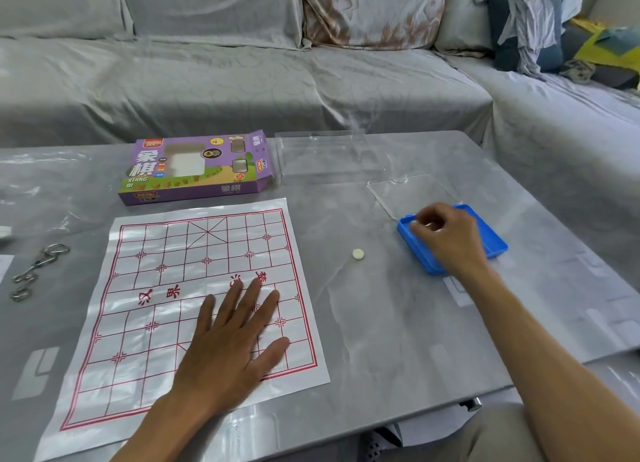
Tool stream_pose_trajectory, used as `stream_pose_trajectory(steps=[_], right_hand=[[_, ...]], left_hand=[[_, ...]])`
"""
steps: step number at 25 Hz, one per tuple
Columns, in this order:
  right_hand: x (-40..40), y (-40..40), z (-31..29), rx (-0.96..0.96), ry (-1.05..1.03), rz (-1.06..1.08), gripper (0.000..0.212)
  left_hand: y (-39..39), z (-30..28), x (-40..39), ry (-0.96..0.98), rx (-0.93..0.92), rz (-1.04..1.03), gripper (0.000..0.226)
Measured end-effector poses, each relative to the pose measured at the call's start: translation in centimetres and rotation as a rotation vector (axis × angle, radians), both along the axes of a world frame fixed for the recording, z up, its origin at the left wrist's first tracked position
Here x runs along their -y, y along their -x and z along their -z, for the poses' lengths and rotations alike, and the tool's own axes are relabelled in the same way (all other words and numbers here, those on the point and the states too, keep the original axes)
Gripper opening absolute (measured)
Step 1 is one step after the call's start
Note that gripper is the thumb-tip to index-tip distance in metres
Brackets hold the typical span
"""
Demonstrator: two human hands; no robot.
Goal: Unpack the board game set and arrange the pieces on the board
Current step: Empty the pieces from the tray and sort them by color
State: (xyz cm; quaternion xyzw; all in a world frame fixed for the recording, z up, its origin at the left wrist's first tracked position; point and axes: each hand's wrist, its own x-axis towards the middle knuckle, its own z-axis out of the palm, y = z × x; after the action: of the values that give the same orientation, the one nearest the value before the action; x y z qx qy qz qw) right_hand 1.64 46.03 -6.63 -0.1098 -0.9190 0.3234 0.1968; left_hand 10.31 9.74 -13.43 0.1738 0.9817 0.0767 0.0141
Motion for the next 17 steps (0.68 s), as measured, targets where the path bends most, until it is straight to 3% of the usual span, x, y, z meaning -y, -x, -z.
stream_pose_trajectory(steps=[3,5,8,9,11,14,17], right_hand=[[5.9,-0.7,0.1,0.240,-0.130,-0.418,0.005],[7.0,-0.6,0.8,0.353,-0.233,-0.517,0.005],[3.8,0.7,0.2,0.135,-0.079,-0.202,0.008],[2.0,1.1,0.3,0.088,-0.134,-0.044,0.016],[-1.7,1.2,1.1,0.189,-0.266,0.148,0.037],[-4.7,1.2,2.9,0.332,-0.327,0.078,0.036],[-5.1,1.4,3.3,0.235,-0.291,0.104,0.027]], left_hand=[[-0.1,0.0,0.1,0.020,-0.002,0.013,0.073],[0.0,0.0,0.0,0.004,-0.011,0.000,0.073],[0.0,0.1,0.0,-0.012,-0.007,-0.002,0.075],[0.0,0.2,0.0,-0.015,-0.006,-0.004,0.075],[-0.1,0.2,0.0,-0.026,-0.012,-0.005,0.076],[-0.1,0.0,0.0,-0.042,-0.011,-0.003,0.078],[-0.1,0.1,0.0,-0.038,-0.016,0.004,0.077]])
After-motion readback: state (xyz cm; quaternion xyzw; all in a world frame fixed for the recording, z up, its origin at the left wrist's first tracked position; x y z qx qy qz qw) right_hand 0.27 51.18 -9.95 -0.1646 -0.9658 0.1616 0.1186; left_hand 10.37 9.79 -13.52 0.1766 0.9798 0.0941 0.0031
